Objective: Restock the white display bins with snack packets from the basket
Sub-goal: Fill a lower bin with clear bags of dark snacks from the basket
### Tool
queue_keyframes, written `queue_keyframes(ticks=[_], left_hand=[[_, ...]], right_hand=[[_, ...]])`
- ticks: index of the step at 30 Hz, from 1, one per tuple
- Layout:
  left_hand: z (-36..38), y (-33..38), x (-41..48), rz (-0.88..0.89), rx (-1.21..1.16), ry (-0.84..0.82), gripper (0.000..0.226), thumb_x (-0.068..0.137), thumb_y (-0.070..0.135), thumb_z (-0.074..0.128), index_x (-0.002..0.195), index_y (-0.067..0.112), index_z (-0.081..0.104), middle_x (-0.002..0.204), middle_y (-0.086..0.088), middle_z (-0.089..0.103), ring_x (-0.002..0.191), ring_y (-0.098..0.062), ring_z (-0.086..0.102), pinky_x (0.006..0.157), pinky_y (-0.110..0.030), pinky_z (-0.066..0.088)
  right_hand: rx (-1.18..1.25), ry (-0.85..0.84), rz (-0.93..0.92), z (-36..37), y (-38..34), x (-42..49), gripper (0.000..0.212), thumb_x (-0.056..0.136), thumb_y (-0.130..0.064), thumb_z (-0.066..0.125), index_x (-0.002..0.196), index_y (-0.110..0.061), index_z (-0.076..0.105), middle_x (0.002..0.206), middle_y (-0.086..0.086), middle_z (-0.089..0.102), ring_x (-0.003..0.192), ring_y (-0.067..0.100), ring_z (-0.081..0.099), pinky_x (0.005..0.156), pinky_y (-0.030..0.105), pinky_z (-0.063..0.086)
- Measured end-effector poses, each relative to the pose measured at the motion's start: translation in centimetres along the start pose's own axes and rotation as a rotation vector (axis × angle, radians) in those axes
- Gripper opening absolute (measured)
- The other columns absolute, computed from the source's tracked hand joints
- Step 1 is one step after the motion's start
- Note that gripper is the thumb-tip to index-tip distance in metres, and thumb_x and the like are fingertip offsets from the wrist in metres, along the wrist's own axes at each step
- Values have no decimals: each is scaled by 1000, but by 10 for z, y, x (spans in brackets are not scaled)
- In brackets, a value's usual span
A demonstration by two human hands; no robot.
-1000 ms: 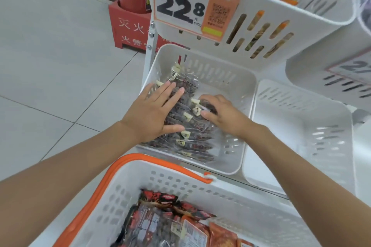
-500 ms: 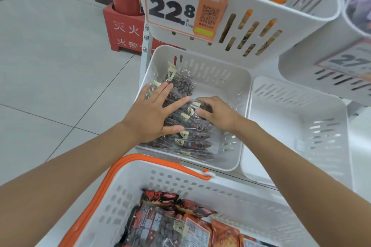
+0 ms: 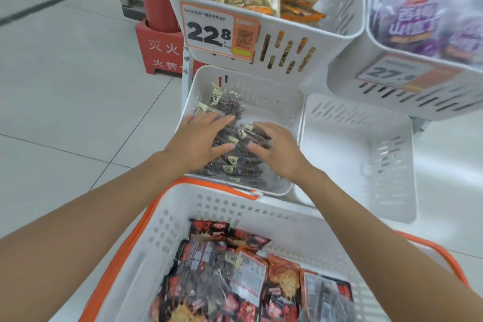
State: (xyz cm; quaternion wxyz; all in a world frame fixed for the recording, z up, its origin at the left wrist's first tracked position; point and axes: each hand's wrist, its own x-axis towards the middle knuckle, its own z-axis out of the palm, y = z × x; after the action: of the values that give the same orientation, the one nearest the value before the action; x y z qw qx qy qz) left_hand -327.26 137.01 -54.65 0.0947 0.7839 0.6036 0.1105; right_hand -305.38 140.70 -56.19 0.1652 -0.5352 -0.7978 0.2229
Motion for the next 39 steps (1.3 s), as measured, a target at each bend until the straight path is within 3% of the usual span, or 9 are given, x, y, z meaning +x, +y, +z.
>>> queue_keyframes(ticks=[5, 9, 16, 19, 21, 26, 32, 36, 39], left_hand=[[-9, 72, -49, -23, -244, 175, 28, 93, 34, 61, 119, 22, 58, 103, 2, 60, 92, -18, 54, 81, -41, 50], [6, 101, -98, -37, -309, 47, 11, 94, 31, 61, 102, 25, 55, 88, 11, 53, 73, -8, 51, 63, -32, 45], [36, 109, -167, -268, -426, -179, 21, 95, 26, 62, 115, 23, 55, 103, 6, 55, 82, -15, 59, 77, -40, 52], [43, 120, -184, -287, -376, -274, 32, 95, 27, 62, 125, 19, 54, 112, 4, 56, 93, -17, 58, 83, -36, 50], [45, 128, -188, -283, -413, -289, 30, 94, 26, 63, 123, 21, 55, 116, 5, 56, 96, -14, 55, 82, -30, 45], [39, 150, -181, -369, -706, -241, 42, 91, 27, 67, 130, 27, 51, 118, 16, 52, 111, -14, 57, 92, -34, 48], [34, 170, -176, -509, -1115, -341, 78, 76, 26, 83, 142, 23, 41, 127, 9, 52, 108, -14, 63, 90, -32, 55], [30, 149, -178, -613, -1258, -298, 58, 72, 14, 81, 124, 1, 57, 109, -5, 70, 91, -20, 73, 77, -29, 60], [25, 127, -187, -610, -1267, -426, 66, 65, 31, 85, 118, 3, 59, 111, -17, 72, 101, -28, 71, 90, -36, 57]], right_hand=[[161, 189, -61, -34, -28, -113, 34, 93, -15, 59, 126, -18, 60, 117, -1, 61, 94, 14, 58, 85, 27, 49], [-11, -162, 7, -32, 5, -194, 29, 93, -20, 60, 122, -20, 62, 112, -4, 62, 89, 10, 56, 82, 24, 47], [-227, -708, 380, 6, 95, -277, 75, 90, -41, 65, 151, -17, 30, 138, 8, 43, 126, 27, 45, 102, 33, 39], [-185, -616, 405, 42, 115, -293, 87, 81, -57, 66, 151, -25, 27, 150, 7, 32, 134, 30, 36, 110, 38, 33], [-76, -515, 375, 41, 113, -288, 70, 89, -41, 66, 147, -21, 34, 148, 10, 40, 130, 29, 44, 107, 38, 38], [491, -352, 374, -22, 53, -256, 29, 102, -35, 43, 121, -12, 47, 110, 6, 63, 94, 21, 62, 79, 32, 56], [726, -246, 244, -38, -15, -248, 35, 104, -35, 38, 94, -7, 55, 92, 12, 50, 76, 8, 61, 62, 36, 60], [904, -377, 324, -35, -16, -245, 38, 98, -33, 53, 127, -9, 52, 124, 11, 58, 103, 24, 67, 81, 42, 59], [843, -359, 353, -34, -17, -239, 43, 89, -12, 67, 128, -3, 52, 114, 20, 67, 104, 31, 67, 93, 44, 54]])
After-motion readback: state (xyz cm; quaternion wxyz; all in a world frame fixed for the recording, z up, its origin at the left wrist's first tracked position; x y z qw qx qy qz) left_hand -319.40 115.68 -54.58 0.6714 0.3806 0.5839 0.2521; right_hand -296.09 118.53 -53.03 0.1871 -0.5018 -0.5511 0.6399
